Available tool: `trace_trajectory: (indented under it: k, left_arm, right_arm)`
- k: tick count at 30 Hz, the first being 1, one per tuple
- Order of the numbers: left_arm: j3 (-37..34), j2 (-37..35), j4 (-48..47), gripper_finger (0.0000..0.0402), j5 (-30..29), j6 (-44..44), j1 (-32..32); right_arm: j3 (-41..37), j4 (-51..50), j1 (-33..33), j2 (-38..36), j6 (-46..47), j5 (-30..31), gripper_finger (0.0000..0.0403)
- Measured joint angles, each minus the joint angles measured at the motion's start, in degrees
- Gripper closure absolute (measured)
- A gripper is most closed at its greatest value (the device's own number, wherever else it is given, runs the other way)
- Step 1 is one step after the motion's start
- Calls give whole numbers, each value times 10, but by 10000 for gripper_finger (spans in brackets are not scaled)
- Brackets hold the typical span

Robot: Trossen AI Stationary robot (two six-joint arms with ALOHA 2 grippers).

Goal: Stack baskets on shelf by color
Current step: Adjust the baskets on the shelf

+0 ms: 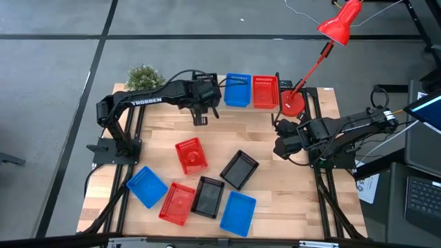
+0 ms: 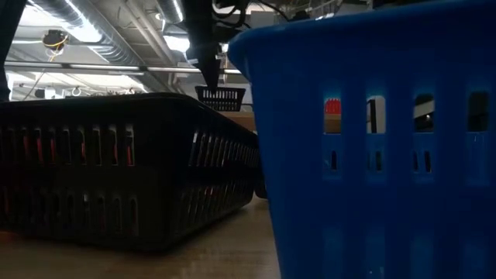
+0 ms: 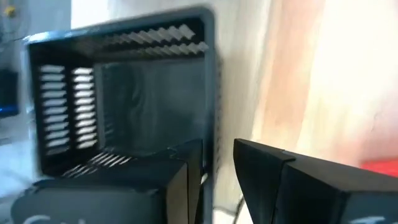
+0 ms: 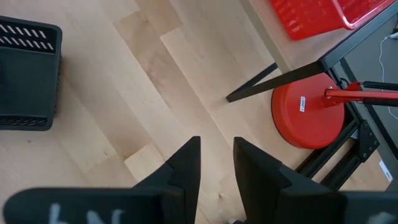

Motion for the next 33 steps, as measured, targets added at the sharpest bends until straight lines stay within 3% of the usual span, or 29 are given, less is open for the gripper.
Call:
trace_trajectory:
  k: [6, 13, 25, 29, 33]
  left_arm:
    - [5, 0, 3, 317, -14, 2, -8]
    - [93, 0, 3, 317, -14, 5, -22]
    - [121, 36, 257, 317, 82, 82, 28]
    - [121, 35, 233, 317, 73, 73, 40]
    - [122, -6, 128, 317, 84, 9, 26]
  right_arm:
    - [0, 0, 0, 0, 0, 0, 308]
    - [0, 0, 0, 0, 0, -3, 308]
    - [0, 23, 0, 0, -14, 12, 308]
    - [0, 60, 0, 0, -46, 24, 308]
    - [0, 127, -22, 0, -122, 48, 308]
